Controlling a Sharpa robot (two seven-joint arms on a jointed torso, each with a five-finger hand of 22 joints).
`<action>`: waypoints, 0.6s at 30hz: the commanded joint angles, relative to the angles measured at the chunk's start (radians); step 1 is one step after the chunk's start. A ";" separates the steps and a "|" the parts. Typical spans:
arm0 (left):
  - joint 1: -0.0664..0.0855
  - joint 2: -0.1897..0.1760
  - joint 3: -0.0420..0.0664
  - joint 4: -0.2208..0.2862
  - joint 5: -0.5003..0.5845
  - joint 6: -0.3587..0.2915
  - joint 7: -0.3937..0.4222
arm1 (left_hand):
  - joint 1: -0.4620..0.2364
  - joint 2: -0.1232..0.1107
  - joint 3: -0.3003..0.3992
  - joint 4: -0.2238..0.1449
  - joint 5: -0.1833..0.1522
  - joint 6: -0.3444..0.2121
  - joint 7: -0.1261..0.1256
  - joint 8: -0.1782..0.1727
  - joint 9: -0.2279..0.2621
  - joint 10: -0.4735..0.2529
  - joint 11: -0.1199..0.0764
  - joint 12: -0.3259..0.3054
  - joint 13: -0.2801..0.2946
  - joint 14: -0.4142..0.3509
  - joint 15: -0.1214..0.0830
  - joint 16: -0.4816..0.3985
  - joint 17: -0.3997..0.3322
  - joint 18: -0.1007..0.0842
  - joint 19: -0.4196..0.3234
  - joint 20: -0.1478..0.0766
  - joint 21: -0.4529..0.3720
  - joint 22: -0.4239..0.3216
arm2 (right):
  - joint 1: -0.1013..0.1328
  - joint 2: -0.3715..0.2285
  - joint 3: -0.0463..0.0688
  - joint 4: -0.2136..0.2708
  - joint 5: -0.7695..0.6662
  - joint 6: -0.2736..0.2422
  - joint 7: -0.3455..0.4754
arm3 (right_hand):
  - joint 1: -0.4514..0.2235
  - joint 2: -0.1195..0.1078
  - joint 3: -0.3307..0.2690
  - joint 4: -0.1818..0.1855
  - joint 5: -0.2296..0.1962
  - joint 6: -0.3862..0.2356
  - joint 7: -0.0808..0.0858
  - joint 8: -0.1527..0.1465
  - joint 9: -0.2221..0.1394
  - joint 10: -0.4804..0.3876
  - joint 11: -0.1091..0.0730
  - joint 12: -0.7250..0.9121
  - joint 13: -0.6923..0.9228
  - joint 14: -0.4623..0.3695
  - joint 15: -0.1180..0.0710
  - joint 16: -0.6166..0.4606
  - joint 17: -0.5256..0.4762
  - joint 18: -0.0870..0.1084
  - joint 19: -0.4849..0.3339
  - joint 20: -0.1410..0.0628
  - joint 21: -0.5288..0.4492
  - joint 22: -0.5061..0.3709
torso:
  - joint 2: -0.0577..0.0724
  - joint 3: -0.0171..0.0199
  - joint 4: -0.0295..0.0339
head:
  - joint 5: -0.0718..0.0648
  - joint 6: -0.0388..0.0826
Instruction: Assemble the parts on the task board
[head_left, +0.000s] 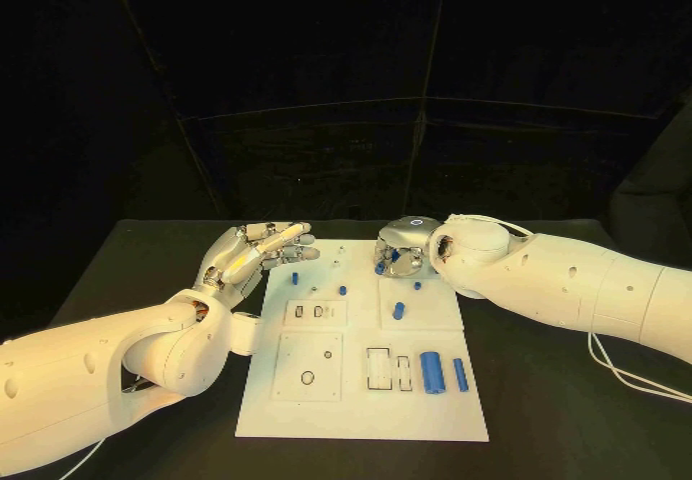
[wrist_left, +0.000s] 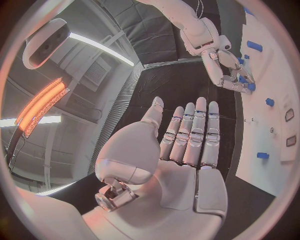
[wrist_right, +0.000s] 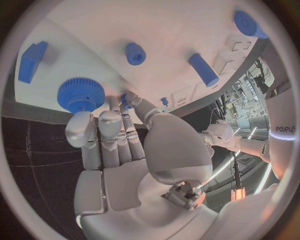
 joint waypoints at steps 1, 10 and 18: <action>0.002 0.000 0.001 0.001 0.001 0.015 0.076 | -0.005 0.002 0.001 -0.006 0.004 0.007 0.015 -0.004 -0.001 0.004 0.003 -0.003 -0.001 0.008 0.003 -0.006 -0.001 0.014 0.006 0.002 -0.007 -0.002 | 0.001 -0.002 0.000 0.003 0.025 -0.054 0.000 | -0.013 0.008 0.005 0.018 0.006 0.026 -0.008 0.014 0.010 0.021 -0.007 0.007 0.003 0.023 -0.008 0.027 0.030 -0.016 0.017 -0.003 0.017 0.030 | 0.001 0.0001 0.0002 | 0.002 0.001; 0.002 -0.003 0.001 0.000 0.008 0.015 0.070 | -0.002 0.005 0.005 -0.011 0.004 0.008 0.015 -0.007 -0.002 0.005 0.003 -0.007 -0.001 0.009 0.003 -0.010 -0.003 0.014 0.007 0.002 -0.009 -0.004 | 0.001 -0.011 0.001 0.019 0.066 -0.120 -0.023 | -0.015 0.010 0.017 0.042 0.018 0.064 -0.022 0.028 0.020 0.067 -0.022 0.016 0.007 0.023 -0.019 0.070 0.072 -0.024 0.043 -0.014 0.045 0.081 | 0.003 0.0000 0.0011 | 0.005 0.003; 0.003 -0.004 0.001 -0.001 0.010 0.015 0.066 | 0.000 0.006 0.007 -0.014 0.004 0.009 0.015 -0.009 -0.002 0.006 0.003 -0.009 -0.001 0.011 0.003 -0.013 -0.004 0.014 0.009 0.002 -0.011 -0.005 | 0.001 -0.007 0.001 0.022 0.084 -0.140 -0.037 | -0.015 0.008 0.018 0.048 0.019 0.072 -0.026 0.031 0.023 0.077 -0.025 0.017 0.008 0.021 -0.022 0.076 0.075 -0.025 0.044 -0.016 0.048 0.085 | 0.005 0.0004 0.0007 | 0.008 0.006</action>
